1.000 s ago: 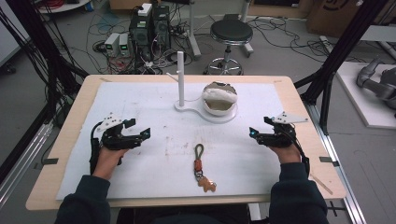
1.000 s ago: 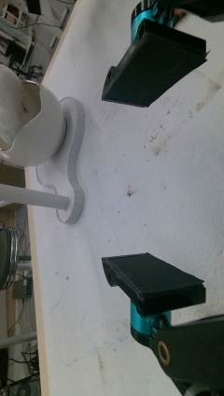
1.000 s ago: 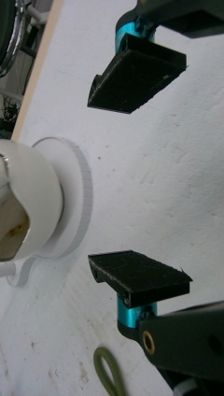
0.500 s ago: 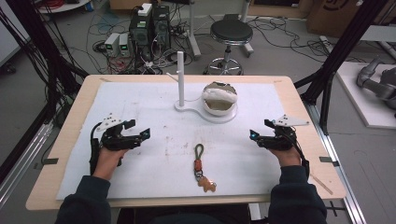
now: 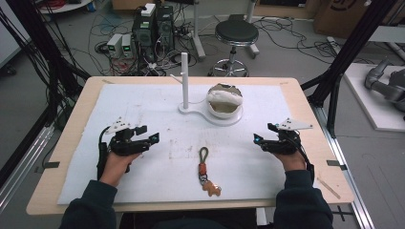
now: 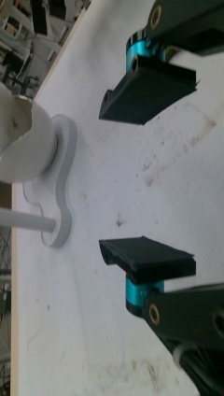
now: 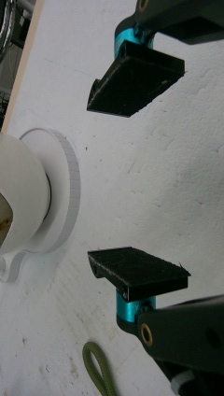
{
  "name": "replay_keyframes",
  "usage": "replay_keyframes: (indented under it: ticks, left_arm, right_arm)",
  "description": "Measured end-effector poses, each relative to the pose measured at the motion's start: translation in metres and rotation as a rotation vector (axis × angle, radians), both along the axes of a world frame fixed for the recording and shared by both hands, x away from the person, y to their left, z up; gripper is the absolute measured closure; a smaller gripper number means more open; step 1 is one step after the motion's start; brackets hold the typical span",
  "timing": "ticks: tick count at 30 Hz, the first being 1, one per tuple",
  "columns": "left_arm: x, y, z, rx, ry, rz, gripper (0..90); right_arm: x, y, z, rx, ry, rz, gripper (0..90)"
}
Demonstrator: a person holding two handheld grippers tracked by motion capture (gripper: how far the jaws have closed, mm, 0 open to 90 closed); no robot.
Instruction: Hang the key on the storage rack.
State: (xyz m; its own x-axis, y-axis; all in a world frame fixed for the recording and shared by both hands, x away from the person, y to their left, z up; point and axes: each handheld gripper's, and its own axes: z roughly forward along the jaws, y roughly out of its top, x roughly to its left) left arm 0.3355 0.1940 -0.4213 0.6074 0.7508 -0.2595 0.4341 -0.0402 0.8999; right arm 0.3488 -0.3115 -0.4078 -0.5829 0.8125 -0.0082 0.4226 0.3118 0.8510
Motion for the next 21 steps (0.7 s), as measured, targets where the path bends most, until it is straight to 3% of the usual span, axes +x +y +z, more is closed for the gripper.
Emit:
replay_keyframes:
  ticks: [2,6,11,21]
  left_arm:
    - [-0.003,-0.007,0.001,0.0,0.013,-0.025,41.9]
    - [-0.006,-0.025,0.001,0.039,0.032,-0.079,55.7]
    - [-0.007,-0.051,-0.003,0.059,0.056,-0.118,57.2]
    - [-0.006,-0.119,-0.018,0.2,0.082,-0.217,59.0]
  right_arm:
    - [-0.001,0.0,0.0,-0.002,-0.003,0.006,24.6]
    - [-0.002,0.0,-0.001,0.003,-0.001,0.009,24.7]
    - [-0.002,-0.003,-0.001,0.013,0.0,0.007,24.7]
    - [-0.003,-0.002,-0.001,0.01,-0.003,0.01,24.7]
